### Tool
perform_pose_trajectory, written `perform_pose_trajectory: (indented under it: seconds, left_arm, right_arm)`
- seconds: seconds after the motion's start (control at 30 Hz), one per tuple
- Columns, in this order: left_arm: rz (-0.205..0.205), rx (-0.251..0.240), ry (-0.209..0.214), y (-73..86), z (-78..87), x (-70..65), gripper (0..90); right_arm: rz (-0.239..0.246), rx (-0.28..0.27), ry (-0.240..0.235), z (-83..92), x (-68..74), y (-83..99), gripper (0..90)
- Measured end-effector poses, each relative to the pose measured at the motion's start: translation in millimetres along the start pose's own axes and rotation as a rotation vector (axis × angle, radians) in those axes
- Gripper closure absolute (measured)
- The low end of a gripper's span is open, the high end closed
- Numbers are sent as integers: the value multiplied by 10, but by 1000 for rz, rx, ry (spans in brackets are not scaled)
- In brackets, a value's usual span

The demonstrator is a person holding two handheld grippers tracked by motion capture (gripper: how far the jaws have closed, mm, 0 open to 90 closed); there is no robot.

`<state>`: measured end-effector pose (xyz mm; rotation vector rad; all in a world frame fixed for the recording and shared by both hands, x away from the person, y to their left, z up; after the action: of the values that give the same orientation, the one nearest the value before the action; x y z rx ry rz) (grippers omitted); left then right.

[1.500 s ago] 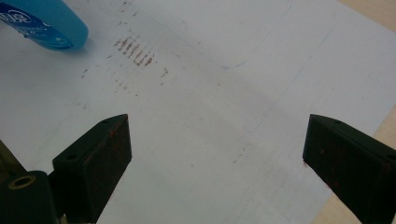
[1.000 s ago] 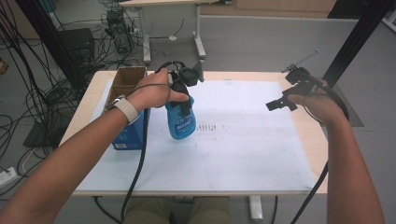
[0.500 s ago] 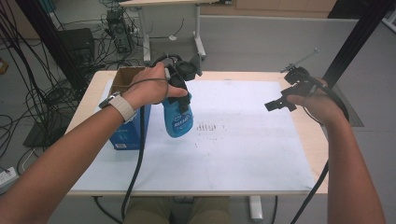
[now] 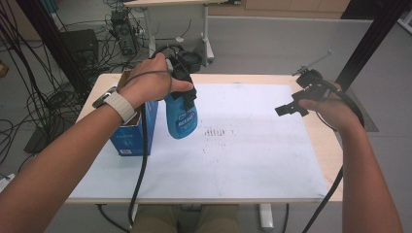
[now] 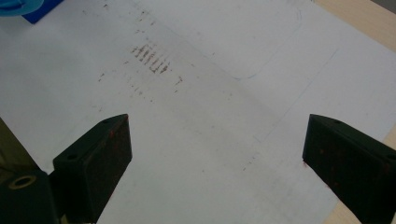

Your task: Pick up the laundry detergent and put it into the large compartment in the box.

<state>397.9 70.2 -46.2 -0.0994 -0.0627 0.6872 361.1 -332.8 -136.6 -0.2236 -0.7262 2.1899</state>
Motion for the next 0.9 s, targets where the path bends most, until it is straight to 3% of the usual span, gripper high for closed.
perform_pose_trajectory:
  seconds: [0.3,0.9]
  left_arm:
    - [68,-9,11,45,197,4,381]
    - [216,-4,10,188,525,149,380]
  right_arm:
    - [17,-14,-10,-3,22,-43,79]
    - [42,-14,-21,-41,28,-127,79]
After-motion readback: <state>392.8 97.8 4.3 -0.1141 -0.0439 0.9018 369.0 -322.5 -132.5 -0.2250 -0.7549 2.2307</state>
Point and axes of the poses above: each handheld gripper's, and its own axes: z roughly backward along the jaws, y roughly out of its underside, x roughly to its left, the point moved 2 cm from there along -z, roughly forward along the jaws, and after that the axes turned 2 degrees about -z, right-handed, at the moved point
